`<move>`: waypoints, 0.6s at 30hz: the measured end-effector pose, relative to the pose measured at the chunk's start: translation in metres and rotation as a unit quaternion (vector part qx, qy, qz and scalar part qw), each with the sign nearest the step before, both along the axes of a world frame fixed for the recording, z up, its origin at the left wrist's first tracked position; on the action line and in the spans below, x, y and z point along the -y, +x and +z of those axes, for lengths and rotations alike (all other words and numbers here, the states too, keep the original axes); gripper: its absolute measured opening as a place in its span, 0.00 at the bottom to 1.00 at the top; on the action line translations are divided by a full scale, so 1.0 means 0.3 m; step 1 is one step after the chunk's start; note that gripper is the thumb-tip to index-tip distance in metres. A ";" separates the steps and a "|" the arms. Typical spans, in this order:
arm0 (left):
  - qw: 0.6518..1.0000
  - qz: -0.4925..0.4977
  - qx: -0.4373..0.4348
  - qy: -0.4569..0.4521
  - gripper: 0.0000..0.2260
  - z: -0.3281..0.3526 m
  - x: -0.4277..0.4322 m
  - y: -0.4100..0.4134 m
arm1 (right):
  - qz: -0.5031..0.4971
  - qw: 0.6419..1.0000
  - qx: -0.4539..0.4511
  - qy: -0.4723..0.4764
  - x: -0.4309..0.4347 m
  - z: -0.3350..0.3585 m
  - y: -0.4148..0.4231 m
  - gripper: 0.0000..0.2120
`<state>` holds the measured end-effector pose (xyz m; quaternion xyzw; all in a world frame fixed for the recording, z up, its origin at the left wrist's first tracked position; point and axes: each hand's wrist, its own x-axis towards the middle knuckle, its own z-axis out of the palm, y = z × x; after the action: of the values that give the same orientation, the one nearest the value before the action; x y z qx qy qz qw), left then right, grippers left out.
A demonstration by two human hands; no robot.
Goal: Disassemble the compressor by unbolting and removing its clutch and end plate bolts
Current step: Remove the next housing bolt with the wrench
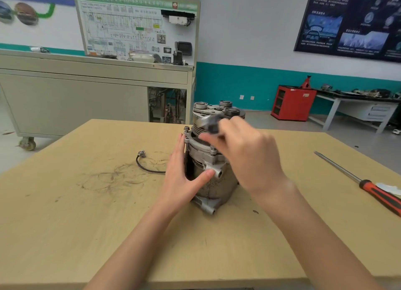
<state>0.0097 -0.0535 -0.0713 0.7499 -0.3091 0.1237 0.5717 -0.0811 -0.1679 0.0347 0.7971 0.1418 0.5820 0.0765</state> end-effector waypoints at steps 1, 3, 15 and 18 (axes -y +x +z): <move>1.000 -0.001 0.002 0.000 0.43 0.000 0.002 0.002 | -0.025 1.000 0.005 -0.015 -0.011 -0.017 0.002 0.16; 1.000 -0.004 -0.003 -0.002 0.42 0.001 0.007 -0.002 | -0.069 0.997 0.024 -0.034 -0.032 -0.059 0.003 0.12; 1.000 0.000 0.005 -0.005 0.44 -0.003 0.002 0.003 | 0.079 0.993 0.028 0.085 0.033 -0.149 -0.006 0.22; 1.000 -0.002 0.005 0.001 0.43 0.002 -0.003 -0.005 | 0.335 0.844 -0.069 0.413 0.107 -0.129 0.001 0.14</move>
<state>0.0083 -0.0525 -0.0706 0.7492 -0.3141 0.1260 0.5694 -0.0808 -0.2001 -0.0040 0.6968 0.1519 0.5208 -0.4692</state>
